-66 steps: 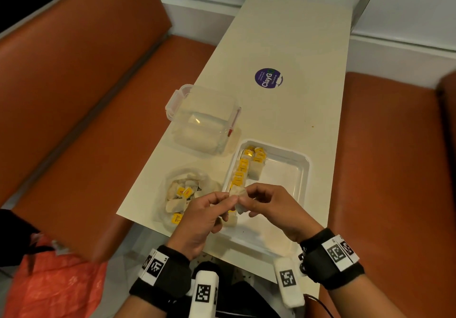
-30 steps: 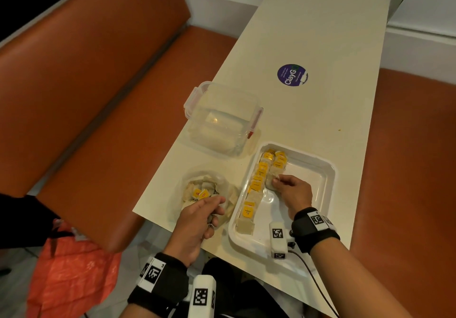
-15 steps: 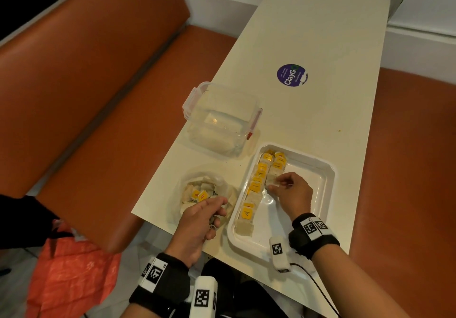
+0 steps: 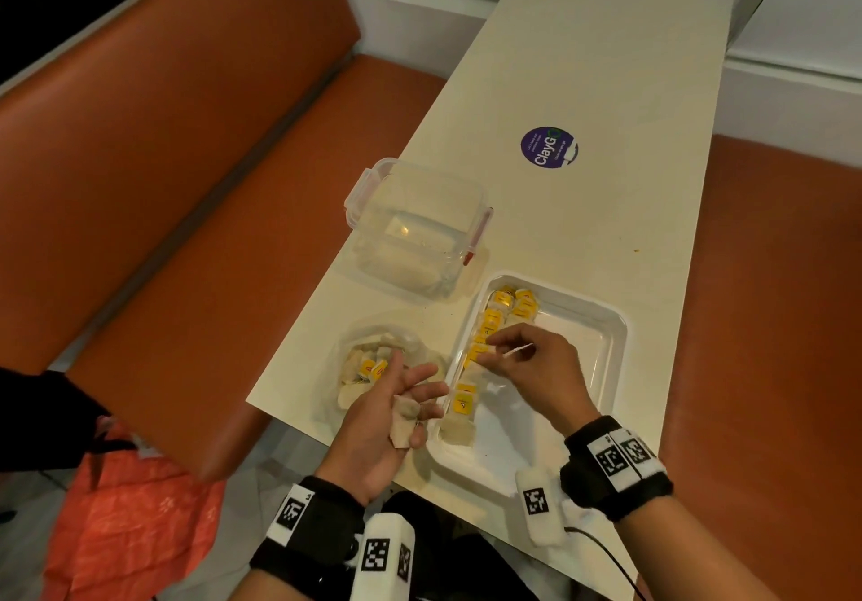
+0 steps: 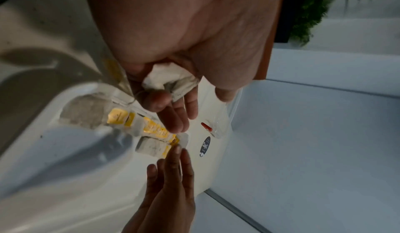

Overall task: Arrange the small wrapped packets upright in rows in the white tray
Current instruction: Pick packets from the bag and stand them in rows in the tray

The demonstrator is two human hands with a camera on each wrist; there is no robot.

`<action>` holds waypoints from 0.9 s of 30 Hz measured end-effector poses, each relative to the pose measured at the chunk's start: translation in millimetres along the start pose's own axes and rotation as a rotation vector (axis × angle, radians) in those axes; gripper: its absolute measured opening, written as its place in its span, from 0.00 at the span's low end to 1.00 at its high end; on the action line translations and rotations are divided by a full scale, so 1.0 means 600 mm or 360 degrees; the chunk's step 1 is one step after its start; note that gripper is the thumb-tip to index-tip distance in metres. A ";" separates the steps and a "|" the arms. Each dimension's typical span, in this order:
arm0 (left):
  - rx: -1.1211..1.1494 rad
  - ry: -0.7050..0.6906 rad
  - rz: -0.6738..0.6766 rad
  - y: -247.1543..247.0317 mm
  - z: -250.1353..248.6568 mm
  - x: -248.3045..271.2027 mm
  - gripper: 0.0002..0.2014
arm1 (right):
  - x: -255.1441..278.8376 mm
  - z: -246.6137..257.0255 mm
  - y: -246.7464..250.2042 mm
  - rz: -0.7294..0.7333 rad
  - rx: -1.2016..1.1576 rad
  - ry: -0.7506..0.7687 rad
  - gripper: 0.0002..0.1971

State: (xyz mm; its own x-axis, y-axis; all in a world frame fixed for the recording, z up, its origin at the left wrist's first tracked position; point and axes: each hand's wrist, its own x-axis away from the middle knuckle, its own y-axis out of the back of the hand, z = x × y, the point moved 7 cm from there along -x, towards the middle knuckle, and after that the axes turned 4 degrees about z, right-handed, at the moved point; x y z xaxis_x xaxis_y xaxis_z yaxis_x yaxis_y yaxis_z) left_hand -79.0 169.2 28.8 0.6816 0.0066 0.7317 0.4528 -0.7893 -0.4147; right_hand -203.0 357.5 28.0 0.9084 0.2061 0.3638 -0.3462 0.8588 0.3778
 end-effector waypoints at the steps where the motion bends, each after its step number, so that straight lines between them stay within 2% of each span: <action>1: 0.0067 0.0035 0.0068 -0.009 0.002 0.000 0.34 | 0.021 0.030 -0.008 0.0153 0.0044 0.0099 0.12; 3: 0.0139 0.0078 0.0212 -0.026 0.003 0.004 0.40 | 0.066 0.080 -0.028 0.0457 0.0150 0.0285 0.13; 5: 0.0120 0.0107 0.0326 -0.042 0.002 0.014 0.44 | 0.101 0.110 -0.046 0.0629 0.0338 0.0462 0.14; 9: -0.0038 0.0115 0.0462 -0.060 0.005 0.028 0.45 | 0.117 0.114 -0.064 0.0541 0.0753 0.0700 0.17; 12: -0.0081 0.0101 0.0574 -0.070 0.010 0.035 0.45 | 0.118 0.102 -0.077 0.0604 0.0793 0.0659 0.16; 16: -0.0123 0.0093 0.0664 -0.079 0.018 0.047 0.42 | 0.117 0.095 -0.076 0.0680 0.0637 0.0481 0.07; 19: -0.0147 0.0040 0.0697 -0.076 0.016 0.056 0.27 | 0.108 0.079 -0.066 0.0705 0.0294 0.0233 0.05; 21: -0.0219 -0.0012 0.0688 -0.068 0.015 0.059 0.20 | 0.106 0.075 -0.061 0.0694 0.0141 0.0166 0.05; 24: -0.0233 -0.0051 0.0584 -0.049 0.015 0.057 0.18 | 0.108 0.078 -0.060 0.0651 0.0157 0.0215 0.08; 27: -0.0108 -0.0064 0.0413 -0.026 0.015 0.046 0.17 | 0.113 0.087 -0.055 0.0552 0.0213 0.0379 0.15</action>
State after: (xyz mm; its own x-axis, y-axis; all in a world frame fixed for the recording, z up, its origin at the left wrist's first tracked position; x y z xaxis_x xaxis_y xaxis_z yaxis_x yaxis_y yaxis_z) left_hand -62.4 187.1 50.5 0.7928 -0.1778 0.5830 0.2215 -0.8071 -0.5473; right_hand -142.2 318.9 84.6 0.7564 0.5873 0.2881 -0.6532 0.6546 0.3805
